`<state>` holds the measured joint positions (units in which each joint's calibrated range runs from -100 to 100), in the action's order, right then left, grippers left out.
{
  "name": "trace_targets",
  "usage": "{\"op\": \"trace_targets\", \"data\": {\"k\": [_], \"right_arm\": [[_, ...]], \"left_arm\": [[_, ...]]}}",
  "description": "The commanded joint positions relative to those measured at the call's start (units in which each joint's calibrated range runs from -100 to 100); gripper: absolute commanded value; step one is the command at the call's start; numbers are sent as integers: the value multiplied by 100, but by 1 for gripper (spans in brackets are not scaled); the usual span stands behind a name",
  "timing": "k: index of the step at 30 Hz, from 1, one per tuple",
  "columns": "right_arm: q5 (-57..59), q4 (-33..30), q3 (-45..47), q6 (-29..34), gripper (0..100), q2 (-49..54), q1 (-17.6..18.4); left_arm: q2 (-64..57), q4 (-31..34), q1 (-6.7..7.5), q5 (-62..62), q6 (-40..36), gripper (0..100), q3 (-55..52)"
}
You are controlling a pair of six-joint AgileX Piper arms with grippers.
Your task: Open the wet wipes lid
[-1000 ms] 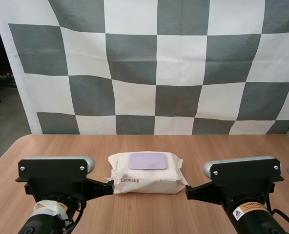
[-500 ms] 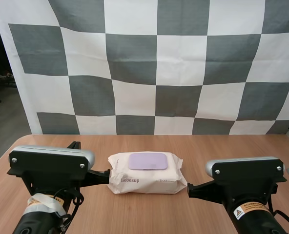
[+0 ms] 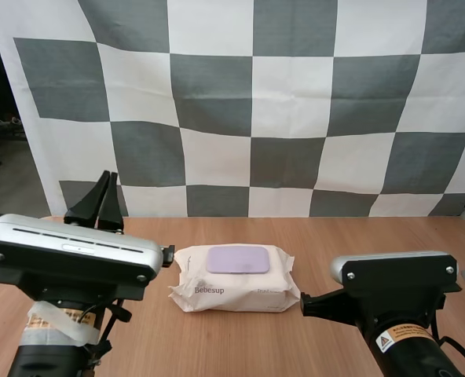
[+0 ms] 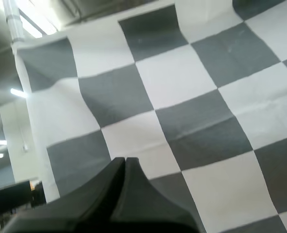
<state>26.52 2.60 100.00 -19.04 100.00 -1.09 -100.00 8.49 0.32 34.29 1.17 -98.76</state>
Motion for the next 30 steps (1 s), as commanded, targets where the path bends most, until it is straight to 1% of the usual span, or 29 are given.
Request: {"op": "trace_targets", "data": {"k": [1,2,3,4,5,7,8,9,10,11,12,13,14,16,18,19,20,21,22,24,25,27,30], "right_arm": [[-2458,-1284,0,-245,5,0,4],[-3289,-1722,0,-356,5,0,4],[-4430,-2199,0,-517,5,0,4],[-5604,-2500,0,-735,5,0,4],[-6678,-2592,0,-941,5,0,4],[-7838,-2602,0,-1209,5,0,4],[-7754,-2602,0,-1307,5,0,4],[-7212,-2602,-113,-1309,4,0,4],[-6327,-2625,-320,-1309,2,0,4],[-5386,-2698,-590,-1252,0,-21,4],[-4563,-2716,-758,-1225,0,-105,4],[-3953,-2780,-984,-1225,0,-232,4],[-3517,-2823,-1146,-1255,0,-370,4],[-3064,-2971,-1399,-1267,0,-651,4],[-2962,-3248,-1622,-1267,0,-987,4],[-2938,-3400,-1704,-1267,0,-1146,4],[-2853,-3720,-1772,-1267,0,-1341,4],[-2744,-3893,-1791,-1267,0,-1474,4],[-2466,-4279,-1809,-1267,0,-1640,4],[-1878,-4841,-1809,-1314,0,-1973,4],[-1415,-5023,-1809,-1424,0,-2180,4],[-527,-5064,-1809,-1566,0,-2551,4],[-64,-4955,-1809,-1539,0,-2997,4]], "left_arm": [[0,-84,3,2524,-1,0,500],[15,-219,3,2174,-1,0,762],[125,-372,3,1761,7,0,1043],[236,-470,3,1402,7,0,1279],[392,-522,3,884,51,0,1577],[684,-462,3,-375,343,0,2097],[844,-401,3,-1129,525,0,2360],[973,-354,3,-1596,657,0,2551],[1188,-274,3,-2705,872,0,2847],[1322,-214,3,-3429,1067,0,2990],[1441,-175,3,-4133,1267,0,3158],[1548,-175,3,-4640,1522,0,3235],[1635,-175,3,-4938,1741,0,3247],[1789,-198,3,-5167,2069,0,3209],[1941,-214,-39,-5205,2130,0,3129],[2009,-308,-81,-5267,2130,0,3077],[2085,-474,-135,-5465,2130,0,3075],[2162,-536,-157,-5581,2130,0,3075],[2289,-680,-214,-5846,2130,0,3075],[2517,-927,-267,-6383,2130,0,3075],[2654,-1031,-302,-6749,2118,0,3075],[2932,-1120,-310,-7425,2071,0,3075],[3365,-1149,-310,-8182,1960,0,3075]]}}
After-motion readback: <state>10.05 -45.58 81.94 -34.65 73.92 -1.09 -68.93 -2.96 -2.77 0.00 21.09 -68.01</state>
